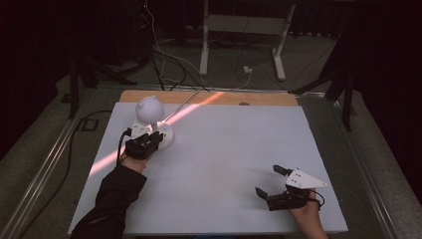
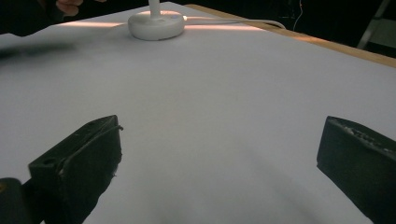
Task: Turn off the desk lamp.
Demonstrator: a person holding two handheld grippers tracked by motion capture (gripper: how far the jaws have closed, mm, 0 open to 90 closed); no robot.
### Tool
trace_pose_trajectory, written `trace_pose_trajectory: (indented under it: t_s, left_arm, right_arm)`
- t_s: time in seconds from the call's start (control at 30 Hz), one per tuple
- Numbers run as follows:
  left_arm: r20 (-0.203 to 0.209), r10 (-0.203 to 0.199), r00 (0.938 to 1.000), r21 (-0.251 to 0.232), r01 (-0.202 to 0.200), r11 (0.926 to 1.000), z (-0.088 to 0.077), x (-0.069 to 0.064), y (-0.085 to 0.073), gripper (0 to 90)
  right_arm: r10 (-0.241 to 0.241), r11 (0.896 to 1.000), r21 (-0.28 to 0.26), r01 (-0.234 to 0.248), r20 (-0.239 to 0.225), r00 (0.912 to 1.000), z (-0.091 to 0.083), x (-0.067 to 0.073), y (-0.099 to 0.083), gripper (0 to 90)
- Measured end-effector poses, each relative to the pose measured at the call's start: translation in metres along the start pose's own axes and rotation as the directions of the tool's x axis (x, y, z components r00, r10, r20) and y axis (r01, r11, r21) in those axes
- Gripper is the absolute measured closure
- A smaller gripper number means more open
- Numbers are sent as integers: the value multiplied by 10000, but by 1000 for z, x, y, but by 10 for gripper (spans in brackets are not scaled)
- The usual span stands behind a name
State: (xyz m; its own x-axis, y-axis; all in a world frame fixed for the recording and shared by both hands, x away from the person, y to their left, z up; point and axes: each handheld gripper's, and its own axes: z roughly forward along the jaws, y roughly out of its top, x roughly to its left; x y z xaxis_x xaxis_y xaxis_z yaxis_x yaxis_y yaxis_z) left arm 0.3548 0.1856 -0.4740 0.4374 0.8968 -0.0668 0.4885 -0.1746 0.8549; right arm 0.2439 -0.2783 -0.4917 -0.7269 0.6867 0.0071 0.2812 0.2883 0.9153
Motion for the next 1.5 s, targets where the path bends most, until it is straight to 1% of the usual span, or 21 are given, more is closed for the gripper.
trace_pose_trajectory:
  t_s: [0.07, 0.2, 0.23, 0.3, 0.37, 0.4, 0.47, 0.5, 0.57, 0.63, 0.67, 0.7, 0.77, 0.8, 0.97, 1.03, 1.13, 1.3, 1.4, 1.43, 1.5]
  left_arm:
    - [147, -100, 9998, -54, 100, 9999, -3, -1, 1, 760]
    - [167, -128, 9998, -4, 128, 9999, -8, -5, 1, 619]
    - [185, -160, 9997, 32, 160, 9999, -9, -6, 2, 619]
    - [251, -131, 9996, 49, 130, 9999, -12, -8, 2, 546]
    - [522, -112, 9986, 70, 108, 9999, -13, -10, 2, 476]
    - [647, -94, 9979, 91, 88, 9999, -14, -11, 2, 476]
    - [771, -72, 9970, 99, 64, 9999, -15, -13, 1, 430]
    - [960, -95, 9953, 145, 82, 9999, -16, -13, 1, 401]
    - [1022, -38, 9948, 281, 10, 9996, -17, -15, 0, 315]
    - [1311, -76, 9913, 462, 15, 9989, -18, -16, -1, 159]
    - [1426, -47, 9898, 583, -36, 9983, -18, -17, -2, 159]
    - [1583, -60, 9874, 677, -48, 9977, -19, -18, -3, 129]
    - [1999, -34, 9798, 827, -135, 9965, -22, -18, -5, 27]
    - [2020, -39, 9794, 888, -144, 9959, -23, -19, -7, 17]
    - [2145, 271, 9764, 717, -434, 9965, -36, -20, -16, 10]
    - [2284, 303, 9731, 656, -464, 9968, -42, -19, -20, 10]
    - [2336, 398, 9715, 717, -580, 9957, -48, -18, -28, 10]
    - [2276, 366, 9731, 864, -576, 9946, -55, -20, -40, 10]
    - [2362, 376, 9710, 984, -624, 9932, -60, -21, -47, 10]
    - [2460, 370, 9686, 1022, -639, 9927, -61, -21, -50, 10]
    - [2523, 403, 9668, 1080, -695, 9917, -64, -22, -55, 10]
  right_arm:
    - [32, 10000, 23, -32, 10, 10000, 0, 0, 0, 0]
    - [90, 10000, -29, -90, 23, 10000, 0, -1, -1, 0]
    - [90, 10000, -29, -90, 23, 10000, 0, -1, -1, 0]
    - [166, 9999, -27, -166, 2, 9999, 0, -3, -2, 0]
    - [233, 9997, 6, -233, 21, 9997, 1, -3, -3, 0]
    - [233, 9997, 6, -233, 21, 9997, 1, -3, -3, 0]
    - [203, 9998, 11, -203, 41, 9998, 1, -3, -3, 0]
    - [204, 9998, 13, -204, 28, 9998, 1, -3, -3, 0]
    - [182, 9998, -9, -182, 37, 9998, 0, -4, -3, 0]
    - [295, 9996, -14, -295, 36, 9996, 0, -6, -3, 0]
    - [295, 9996, -14, -295, 36, 9996, 0, -6, -3, 0]
    - [282, 9996, -1, -282, 42, 9996, 0, -6, -4, 0]
    - [209, 9998, 9, -209, 40, 9998, 0, -4, -4, 0]
    - [190, 9998, 16, -190, 34, 9998, -1, -4, -3, 0]
    - [44, 10000, -5, -44, 52, 10000, -2, 0, -1, 0]
    - [44, 10000, -1, -44, 60, 10000, -1, 1, 0, 0]
    - [-13, 10000, 64, 12, 58, 10000, 1, 2, 0, 0]
    - [70, 9999, 95, -70, 71, 10000, 1, 0, -1, 0]
    - [130, 9999, 100, -131, 66, 9999, 1, 0, -2, 0]
    - [98, 9999, 123, -99, 65, 9999, 1, 0, -2, 0]
    - [46, 9999, 125, -46, 61, 10000, 1, 0, -2, 0]
